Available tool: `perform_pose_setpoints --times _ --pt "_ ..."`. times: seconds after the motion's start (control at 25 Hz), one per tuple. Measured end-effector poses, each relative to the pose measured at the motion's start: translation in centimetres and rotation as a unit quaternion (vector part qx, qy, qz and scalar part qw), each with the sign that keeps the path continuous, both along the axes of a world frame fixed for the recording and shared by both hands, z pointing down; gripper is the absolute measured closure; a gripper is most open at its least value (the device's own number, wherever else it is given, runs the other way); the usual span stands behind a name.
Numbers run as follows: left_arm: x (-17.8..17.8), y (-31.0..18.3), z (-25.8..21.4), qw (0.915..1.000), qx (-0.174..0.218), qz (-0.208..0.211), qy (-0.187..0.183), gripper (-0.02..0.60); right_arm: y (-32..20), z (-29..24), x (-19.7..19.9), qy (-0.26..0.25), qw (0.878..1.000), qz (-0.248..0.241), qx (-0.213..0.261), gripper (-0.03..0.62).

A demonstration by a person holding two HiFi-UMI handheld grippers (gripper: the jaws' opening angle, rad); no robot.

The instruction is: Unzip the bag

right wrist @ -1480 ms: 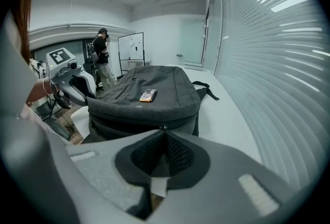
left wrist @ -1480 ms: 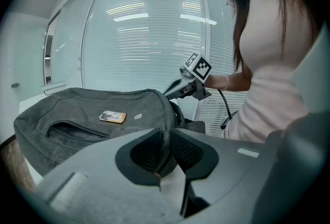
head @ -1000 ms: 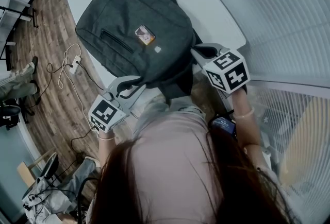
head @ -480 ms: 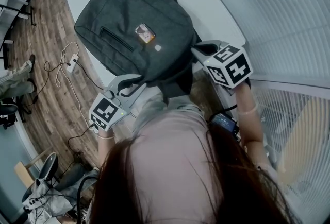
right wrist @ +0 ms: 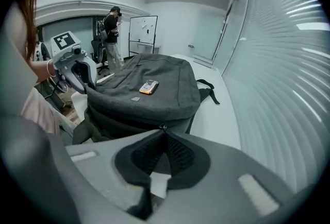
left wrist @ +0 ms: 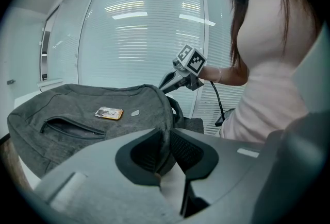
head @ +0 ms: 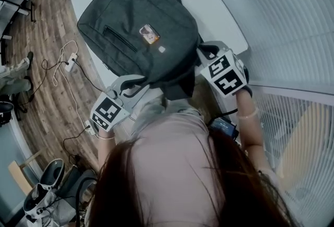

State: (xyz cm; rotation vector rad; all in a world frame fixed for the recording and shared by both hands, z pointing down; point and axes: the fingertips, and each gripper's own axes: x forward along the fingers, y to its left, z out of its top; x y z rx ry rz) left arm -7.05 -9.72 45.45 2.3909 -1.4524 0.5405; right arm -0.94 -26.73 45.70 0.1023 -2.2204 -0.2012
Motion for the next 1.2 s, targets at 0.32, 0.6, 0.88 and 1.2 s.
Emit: perform_pose_setpoints --times 0.32,0.6,0.88,1.2 --pt "0.0 0.1 0.2 1.0 -0.001 -0.002 0.005 0.512 -2.3 0.6 -0.6 -0.02 1.0 0.023 -0.003 0.586" --pt "0.1 0.0 0.1 0.9999 -0.004 -0.003 0.011 0.512 -4.0 0.8 -1.1 -0.037 0.999 0.027 -0.017 0.585" --pt "0.0 0.0 0.6 0.9999 -0.009 -0.005 0.014 0.512 -5.7 1.5 -2.1 -0.054 0.998 0.018 -0.007 0.585" --pt "0.1 -0.1 0.2 0.9998 -0.012 -0.005 0.017 0.512 -7.1 1.6 -3.2 -0.069 0.998 -0.003 0.002 0.585"
